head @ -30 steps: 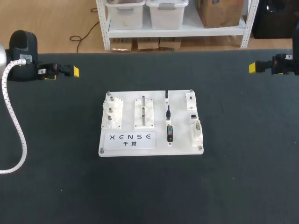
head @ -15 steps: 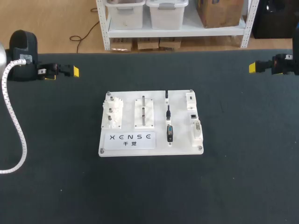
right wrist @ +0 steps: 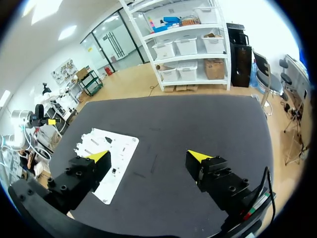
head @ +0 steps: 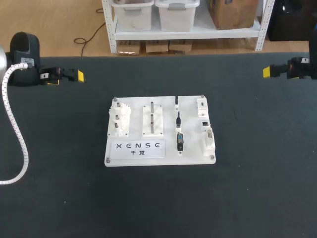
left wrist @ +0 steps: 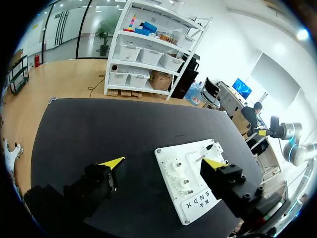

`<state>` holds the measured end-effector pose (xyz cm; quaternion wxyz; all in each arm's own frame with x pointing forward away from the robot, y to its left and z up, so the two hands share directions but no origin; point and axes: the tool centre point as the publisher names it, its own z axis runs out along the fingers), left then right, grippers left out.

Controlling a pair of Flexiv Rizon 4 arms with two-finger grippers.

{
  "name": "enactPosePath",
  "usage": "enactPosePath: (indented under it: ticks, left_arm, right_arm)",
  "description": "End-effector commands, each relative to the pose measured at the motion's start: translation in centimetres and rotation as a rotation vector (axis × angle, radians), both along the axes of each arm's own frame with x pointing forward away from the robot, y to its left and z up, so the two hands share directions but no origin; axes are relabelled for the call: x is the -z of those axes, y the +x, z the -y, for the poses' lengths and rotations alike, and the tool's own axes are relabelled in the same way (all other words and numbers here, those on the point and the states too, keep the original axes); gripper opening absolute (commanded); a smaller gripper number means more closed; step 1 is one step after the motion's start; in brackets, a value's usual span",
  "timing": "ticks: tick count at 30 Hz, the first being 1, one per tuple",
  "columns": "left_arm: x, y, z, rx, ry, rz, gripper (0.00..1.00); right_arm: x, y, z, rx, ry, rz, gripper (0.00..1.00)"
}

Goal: Insert the USB connector, Ethernet cable, and multi-pin plug into their matching sockets one by one.

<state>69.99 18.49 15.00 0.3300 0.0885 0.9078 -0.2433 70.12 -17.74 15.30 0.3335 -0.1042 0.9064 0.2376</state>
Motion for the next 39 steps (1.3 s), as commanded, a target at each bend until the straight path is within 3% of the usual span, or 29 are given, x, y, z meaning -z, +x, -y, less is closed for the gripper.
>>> enactPosePath:
  ticks: [1,5,9,12,20,31,37,39]
  left_arm:
    - [0.0,0.0,0.0,0.0,0.0,0.0,1.0]
    - [0.0,0.0,0.0,0.0,0.0,0.0,1.0]
    - [0.0,0.0,0.0,0.0,0.0,0.0,1.0]
    - [0.0,0.0,0.0,0.0,0.0,0.0,1.0]
    - [0.0,0.0,0.0,0.0,0.0,0.0,1.0]
    - [0.0,0.0,0.0,0.0,0.0,0.0,1.0]
    - [0.0,0.0,0.0,0.0,0.0,0.0,1.0]
    - [0.0,0.0,0.0,0.0,0.0,0.0,1.0]
  right_arm:
    - [-0.5,1.9,-4.0,0.017,-0.071,-0.02,1.0]
    - [-0.6,2.9,-7.4,0.03,-0.155,-0.04,1.0]
    - [0.6,3.5,-10.5,0.111,-0.284,-0.137,1.0]
    - [1.8,3.7,-12.4,0.156,-0.31,-0.216,1.0]
    - [4.3,3.0,-17.9,0.12,-0.385,-0.284,1.0]
    - [7.5,2.5,-21.6,0.121,-0.432,-0.366,1.0]
    - [8.9,3.0,-22.3,0.111,-0.416,-0.384,1.0]
    - [8.8,3.2,-22.2,0.092,-0.365,-0.36,1.0]
